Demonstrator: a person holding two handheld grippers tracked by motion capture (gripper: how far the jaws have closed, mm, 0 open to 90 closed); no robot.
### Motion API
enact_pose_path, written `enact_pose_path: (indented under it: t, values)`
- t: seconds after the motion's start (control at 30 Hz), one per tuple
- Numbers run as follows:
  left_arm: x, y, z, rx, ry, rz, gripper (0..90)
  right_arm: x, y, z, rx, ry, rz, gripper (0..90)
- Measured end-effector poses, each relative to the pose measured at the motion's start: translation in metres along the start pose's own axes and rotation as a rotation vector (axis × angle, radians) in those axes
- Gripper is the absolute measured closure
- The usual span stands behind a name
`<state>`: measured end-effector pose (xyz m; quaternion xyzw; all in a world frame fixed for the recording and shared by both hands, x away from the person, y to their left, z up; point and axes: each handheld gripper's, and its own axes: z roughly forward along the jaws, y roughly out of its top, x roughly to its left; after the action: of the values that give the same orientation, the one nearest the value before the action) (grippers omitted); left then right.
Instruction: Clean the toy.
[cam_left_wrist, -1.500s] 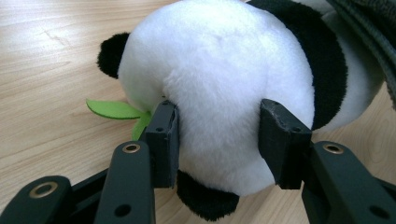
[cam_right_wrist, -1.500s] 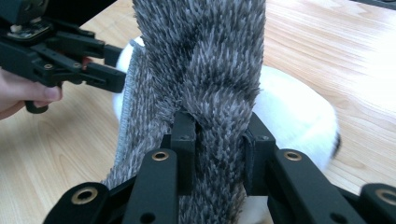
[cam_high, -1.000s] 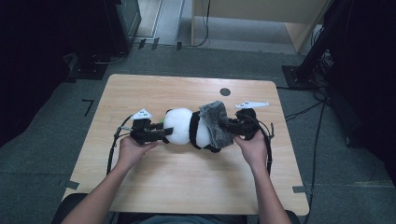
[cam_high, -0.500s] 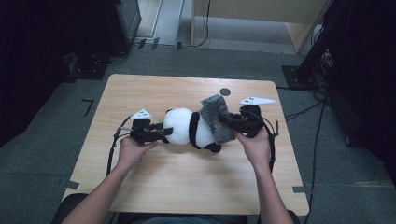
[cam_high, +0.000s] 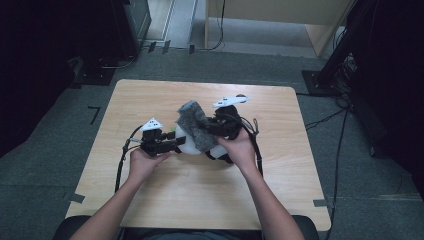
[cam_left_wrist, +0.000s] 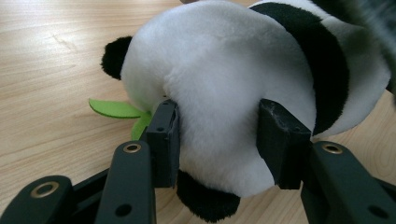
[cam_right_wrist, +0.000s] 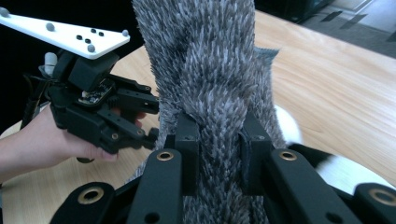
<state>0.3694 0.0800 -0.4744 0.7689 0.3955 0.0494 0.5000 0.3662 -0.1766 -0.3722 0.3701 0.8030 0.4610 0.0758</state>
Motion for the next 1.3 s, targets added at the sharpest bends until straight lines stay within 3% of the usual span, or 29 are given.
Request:
enact_pose_path:
  t: [0.2,0.33,0.43,0.7,0.9,1.3]
  values:
    - [0.001,-0.003,-0.001,-0.005,0.003,0.005,52.5,0.010,0.003,0.030,0.040,0.027,-0.029,73.4]
    - [0.000,-0.004,-0.001,0.008,0.016,0.018,52.4,0.012,-0.004,0.051,0.163,-0.100,-0.099,71.3]
    - [0.001,-0.004,-0.001,0.010,0.010,0.012,52.3,0.009,-0.008,0.053,0.156,-0.088,-0.092,71.2]
    - [0.001,-0.002,0.000,0.024,0.011,0.019,52.7,-0.002,-0.009,0.041,0.155,-0.111,-0.069,70.2]
    - [0.001,0.000,-0.001,0.038,0.013,0.033,53.1,-0.017,-0.018,0.020,0.126,-0.121,-0.004,70.9]
    - [0.002,0.004,0.001,0.043,-0.007,0.013,53.4,-0.033,-0.033,-0.026,0.058,-0.166,0.066,70.6]
